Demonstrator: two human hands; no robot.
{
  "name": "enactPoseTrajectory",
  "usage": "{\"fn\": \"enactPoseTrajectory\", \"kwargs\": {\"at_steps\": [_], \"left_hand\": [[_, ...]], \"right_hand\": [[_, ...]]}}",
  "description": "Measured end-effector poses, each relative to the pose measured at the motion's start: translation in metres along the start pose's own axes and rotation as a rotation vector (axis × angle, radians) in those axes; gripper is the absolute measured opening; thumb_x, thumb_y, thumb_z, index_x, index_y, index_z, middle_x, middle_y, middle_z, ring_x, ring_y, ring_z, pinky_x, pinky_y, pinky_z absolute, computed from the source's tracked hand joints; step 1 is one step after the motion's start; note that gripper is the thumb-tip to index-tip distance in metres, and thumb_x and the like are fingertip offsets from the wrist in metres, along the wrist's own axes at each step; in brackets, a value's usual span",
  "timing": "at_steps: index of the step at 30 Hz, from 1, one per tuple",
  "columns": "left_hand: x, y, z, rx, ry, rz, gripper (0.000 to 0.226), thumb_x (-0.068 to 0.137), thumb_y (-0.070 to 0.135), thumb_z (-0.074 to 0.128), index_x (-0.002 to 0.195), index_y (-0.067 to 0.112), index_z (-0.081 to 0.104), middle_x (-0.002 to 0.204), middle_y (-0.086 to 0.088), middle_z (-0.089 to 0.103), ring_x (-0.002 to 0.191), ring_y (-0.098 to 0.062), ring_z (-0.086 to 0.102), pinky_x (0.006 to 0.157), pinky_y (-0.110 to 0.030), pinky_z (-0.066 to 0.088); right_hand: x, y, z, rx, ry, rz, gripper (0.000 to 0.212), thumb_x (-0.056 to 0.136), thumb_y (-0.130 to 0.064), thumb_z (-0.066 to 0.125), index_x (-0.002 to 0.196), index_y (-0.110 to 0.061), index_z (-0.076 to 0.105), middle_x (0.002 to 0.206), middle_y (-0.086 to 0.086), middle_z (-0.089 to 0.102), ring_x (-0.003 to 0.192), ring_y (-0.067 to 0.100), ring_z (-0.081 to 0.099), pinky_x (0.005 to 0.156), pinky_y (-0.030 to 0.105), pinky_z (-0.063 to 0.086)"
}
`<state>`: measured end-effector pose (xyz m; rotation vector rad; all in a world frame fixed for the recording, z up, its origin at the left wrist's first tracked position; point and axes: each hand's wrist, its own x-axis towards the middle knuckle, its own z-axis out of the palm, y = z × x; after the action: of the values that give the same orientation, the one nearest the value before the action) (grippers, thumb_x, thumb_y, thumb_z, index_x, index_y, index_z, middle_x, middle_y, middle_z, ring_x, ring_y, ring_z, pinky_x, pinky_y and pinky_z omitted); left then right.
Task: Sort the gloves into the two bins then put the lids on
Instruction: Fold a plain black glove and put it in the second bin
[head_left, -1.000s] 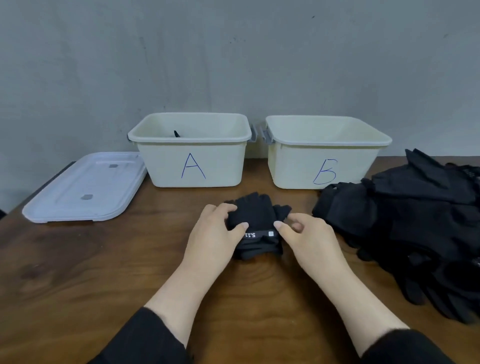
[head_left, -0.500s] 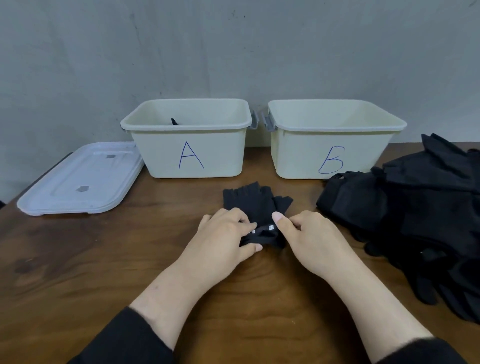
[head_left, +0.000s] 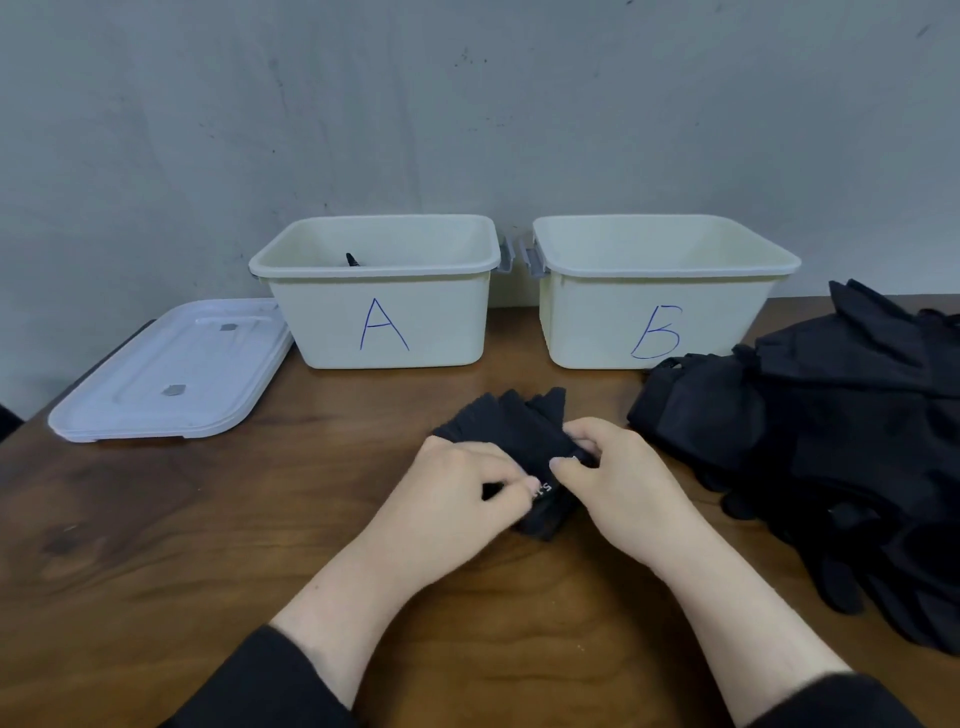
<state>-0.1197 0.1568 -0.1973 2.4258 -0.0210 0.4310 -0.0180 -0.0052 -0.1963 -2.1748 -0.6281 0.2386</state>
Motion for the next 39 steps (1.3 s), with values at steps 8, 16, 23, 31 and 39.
{"fn": "enactPoseTrajectory", "kwargs": {"at_steps": [8, 16, 23, 31, 39], "left_hand": [[0.010, -0.021, -0.018, -0.407, 0.174, -0.410, 0.079, 0.083, 0.046, 0.075, 0.150, 0.043, 0.033, 0.145, 0.026, 0.044, 0.130, 0.006, 0.042, 0.104, -0.017, 0.036], [0.009, -0.017, -0.016, -0.817, 0.193, -0.438, 0.025, 0.095, 0.029, 0.066, 0.118, 0.020, 0.068, 0.114, 0.004, 0.074, 0.110, -0.014, 0.068, 0.104, -0.044, 0.050], [0.015, -0.018, -0.014, -0.956, 0.325, -0.431, 0.023, 0.098, 0.024, 0.063, 0.120, 0.019, 0.067, 0.116, 0.000, 0.073, 0.112, -0.018, 0.067, 0.100, -0.041, 0.051], [0.027, -0.022, -0.008, -0.942, 0.337, -0.446, 0.016, 0.095, 0.021, 0.067, 0.109, 0.016, 0.067, 0.094, 0.000, 0.076, 0.088, -0.023, 0.071, 0.079, -0.040, 0.056], [0.052, -0.033, -0.007, -0.433, 0.300, -0.395, 0.011, 0.094, 0.034, 0.064, 0.086, 0.026, 0.065, 0.070, 0.000, 0.066, 0.061, -0.007, 0.061, 0.063, -0.024, 0.048]], "right_hand": [[-0.010, -0.020, -0.010, 0.221, 0.075, -0.163, 0.040, 0.088, -0.002, 0.060, 0.099, -0.040, 0.067, 0.103, -0.016, 0.069, 0.097, 0.000, 0.063, 0.080, 0.018, 0.052], [-0.006, -0.020, -0.013, 0.680, 0.095, -0.062, 0.045, 0.091, -0.007, 0.071, 0.129, -0.029, 0.063, 0.114, -0.015, 0.071, 0.107, 0.006, 0.069, 0.089, 0.029, 0.058], [-0.006, -0.016, -0.010, 0.879, -0.180, 0.103, 0.036, 0.099, -0.007, 0.059, 0.135, -0.014, 0.059, 0.123, 0.006, 0.073, 0.114, 0.024, 0.069, 0.100, 0.048, 0.053], [0.004, -0.040, -0.057, 0.639, 0.100, 0.015, 0.023, 0.093, -0.007, 0.067, 0.114, -0.014, 0.074, 0.108, 0.006, 0.077, 0.103, 0.024, 0.074, 0.097, 0.043, 0.053], [0.069, -0.106, -0.193, 0.337, 0.328, -0.149, 0.015, 0.092, -0.006, 0.067, 0.102, -0.014, 0.073, 0.098, 0.008, 0.076, 0.086, 0.020, 0.072, 0.079, 0.027, 0.056]]}}
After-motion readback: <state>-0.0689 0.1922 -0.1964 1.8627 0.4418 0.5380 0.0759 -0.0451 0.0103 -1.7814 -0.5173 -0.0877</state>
